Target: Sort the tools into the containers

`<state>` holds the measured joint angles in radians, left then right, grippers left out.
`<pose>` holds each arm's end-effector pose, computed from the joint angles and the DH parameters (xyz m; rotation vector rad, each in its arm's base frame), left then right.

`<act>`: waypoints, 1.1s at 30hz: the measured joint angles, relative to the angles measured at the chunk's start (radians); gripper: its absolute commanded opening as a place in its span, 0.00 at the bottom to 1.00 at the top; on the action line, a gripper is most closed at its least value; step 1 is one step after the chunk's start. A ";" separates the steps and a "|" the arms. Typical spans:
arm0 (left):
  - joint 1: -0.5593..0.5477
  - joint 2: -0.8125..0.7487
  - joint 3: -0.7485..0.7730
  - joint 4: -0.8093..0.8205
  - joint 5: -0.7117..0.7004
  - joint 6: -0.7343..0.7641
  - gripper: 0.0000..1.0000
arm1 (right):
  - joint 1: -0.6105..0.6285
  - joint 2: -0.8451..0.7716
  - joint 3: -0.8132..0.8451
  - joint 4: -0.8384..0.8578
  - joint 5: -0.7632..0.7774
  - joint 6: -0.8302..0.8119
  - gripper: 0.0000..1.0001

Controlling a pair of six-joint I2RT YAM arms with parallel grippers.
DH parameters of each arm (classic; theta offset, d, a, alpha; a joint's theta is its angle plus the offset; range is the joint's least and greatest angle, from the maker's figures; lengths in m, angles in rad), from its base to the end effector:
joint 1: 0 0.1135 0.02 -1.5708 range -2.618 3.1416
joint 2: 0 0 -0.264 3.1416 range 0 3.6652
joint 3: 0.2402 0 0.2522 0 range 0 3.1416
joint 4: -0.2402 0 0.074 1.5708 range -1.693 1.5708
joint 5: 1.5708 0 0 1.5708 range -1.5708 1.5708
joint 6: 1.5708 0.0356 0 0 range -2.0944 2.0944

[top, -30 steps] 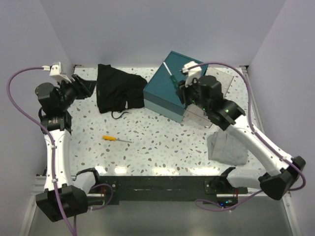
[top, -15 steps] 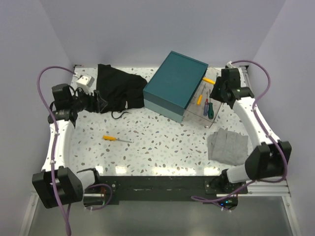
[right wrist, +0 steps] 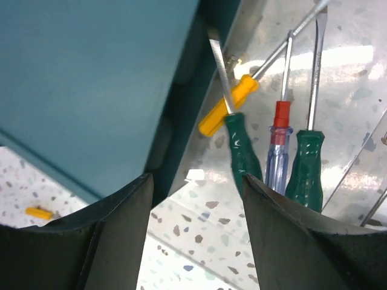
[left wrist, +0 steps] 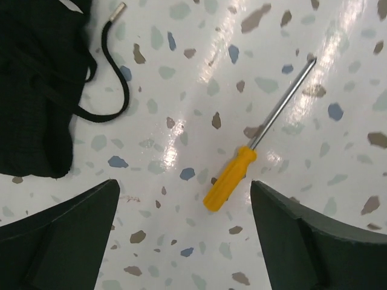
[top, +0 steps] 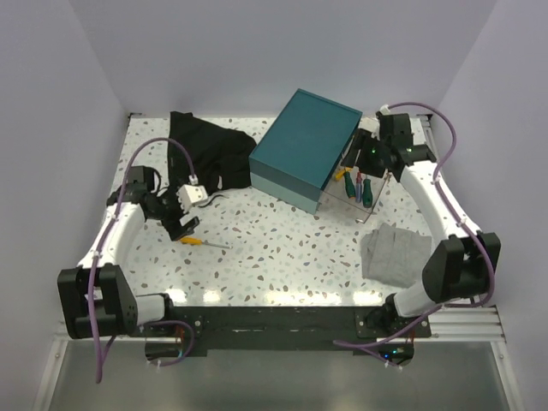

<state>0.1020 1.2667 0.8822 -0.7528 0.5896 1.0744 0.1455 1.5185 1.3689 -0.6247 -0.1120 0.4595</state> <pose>0.2348 0.0041 0.2351 1.2874 2.0859 -0.3190 0.3314 0.0526 0.3235 0.3166 2.3585 0.4255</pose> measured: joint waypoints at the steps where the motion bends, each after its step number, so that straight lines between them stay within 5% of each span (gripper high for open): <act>1: 0.000 0.016 -0.004 -0.010 -0.017 0.049 0.86 | -0.001 -0.016 0.000 0.000 -0.008 0.000 0.65; 6: -0.003 0.143 -0.002 -0.024 -0.107 0.265 0.67 | -0.002 -0.150 -0.014 0.025 -0.024 -0.001 0.67; 12: -0.014 0.321 0.072 -0.072 -0.187 0.401 0.63 | -0.027 -0.263 -0.089 0.037 -0.036 -0.009 0.67; 18: -0.086 0.329 0.060 -0.061 -0.206 0.441 0.59 | -0.102 -0.271 -0.151 0.033 -0.037 -0.011 0.67; 26: -0.161 0.299 -0.011 -0.019 -0.216 0.388 0.63 | -0.166 -0.271 -0.171 0.036 -0.039 -0.007 0.67; 33: -0.163 0.261 0.044 0.052 -0.260 0.085 0.67 | -0.183 -0.271 -0.184 0.039 -0.040 -0.006 0.67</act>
<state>-0.0608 1.5272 0.9264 -0.7010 0.3294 1.1599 -0.0380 1.2472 1.1847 -0.5858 -0.1524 0.4534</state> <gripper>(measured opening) 0.650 0.669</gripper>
